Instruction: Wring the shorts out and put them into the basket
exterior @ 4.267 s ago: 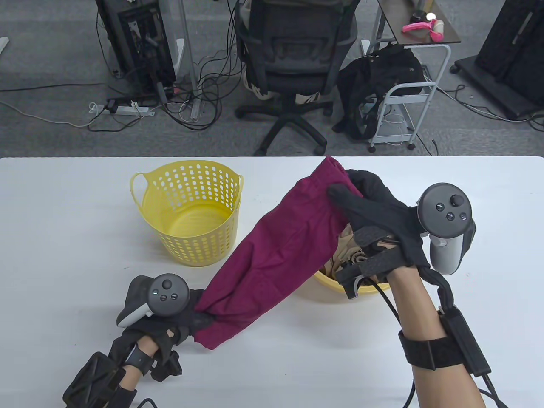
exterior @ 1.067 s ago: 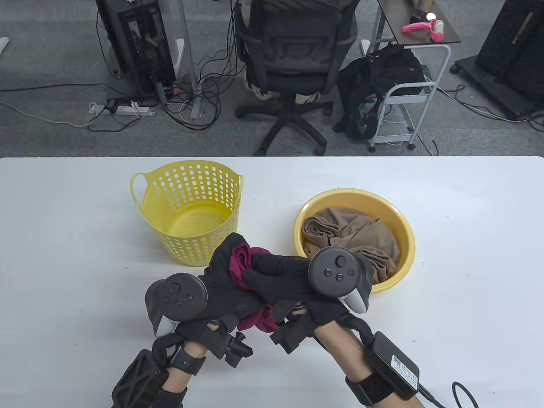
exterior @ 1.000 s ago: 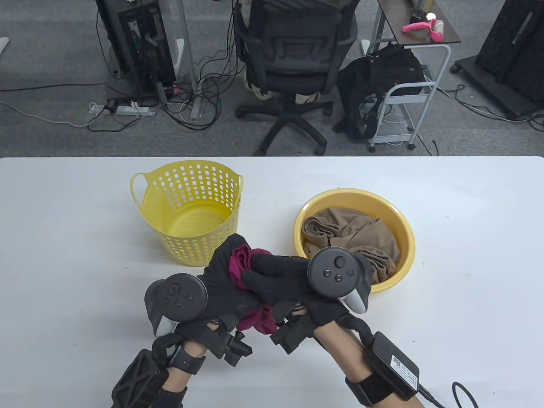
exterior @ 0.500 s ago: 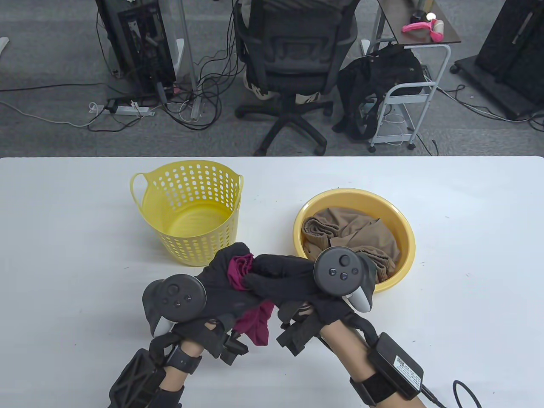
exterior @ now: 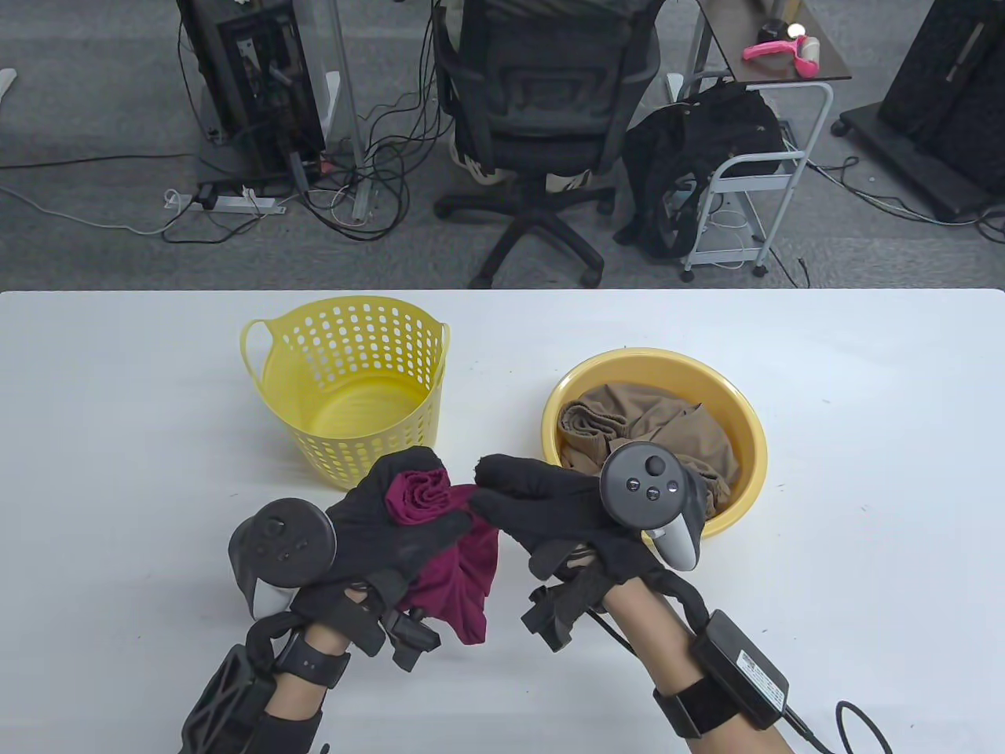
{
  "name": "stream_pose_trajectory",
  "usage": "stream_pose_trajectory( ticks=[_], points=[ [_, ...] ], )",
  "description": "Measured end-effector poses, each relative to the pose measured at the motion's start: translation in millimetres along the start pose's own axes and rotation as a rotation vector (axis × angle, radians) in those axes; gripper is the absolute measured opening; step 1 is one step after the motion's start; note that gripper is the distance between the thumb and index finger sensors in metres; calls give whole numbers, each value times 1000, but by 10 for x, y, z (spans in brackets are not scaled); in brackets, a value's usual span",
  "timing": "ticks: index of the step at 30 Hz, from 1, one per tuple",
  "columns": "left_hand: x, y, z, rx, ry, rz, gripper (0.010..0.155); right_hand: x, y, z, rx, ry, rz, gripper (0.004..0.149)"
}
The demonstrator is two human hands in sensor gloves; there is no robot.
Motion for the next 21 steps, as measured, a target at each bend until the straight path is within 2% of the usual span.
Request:
stream_pose_trajectory(
  ticks=[5, 8, 14, 16, 21],
  points=[
    [24, -4, -94, 0, -104, 22, 72, 154, 56, 18, -35, 85, -76, 67],
    [37, 6, -140, 20, -209, 69, 72, 246, 98, 10, -81, 147, -117, 72],
    [18, 27, -197, 74, -312, 173, 72, 384, 150, -27, -151, 211, -158, 78],
    [5, 41, -200, 105, -360, 240, 73, 427, 162, -44, -166, 224, -172, 79],
    [-15, 69, -171, 148, -458, 322, 73, 528, 167, -164, -293, 355, -184, 88]
  ],
)
Point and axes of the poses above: the tracker on the back of each hand, its own x axis roughly to the little-finger side, its own y axis roughly from the wrist to the fingertips, z = x × y, the point moved 1 cm from there along y, roughly from the wrist to the fingertips, and after that the axes turned 1 degree about -x, right-handed, at the moved point
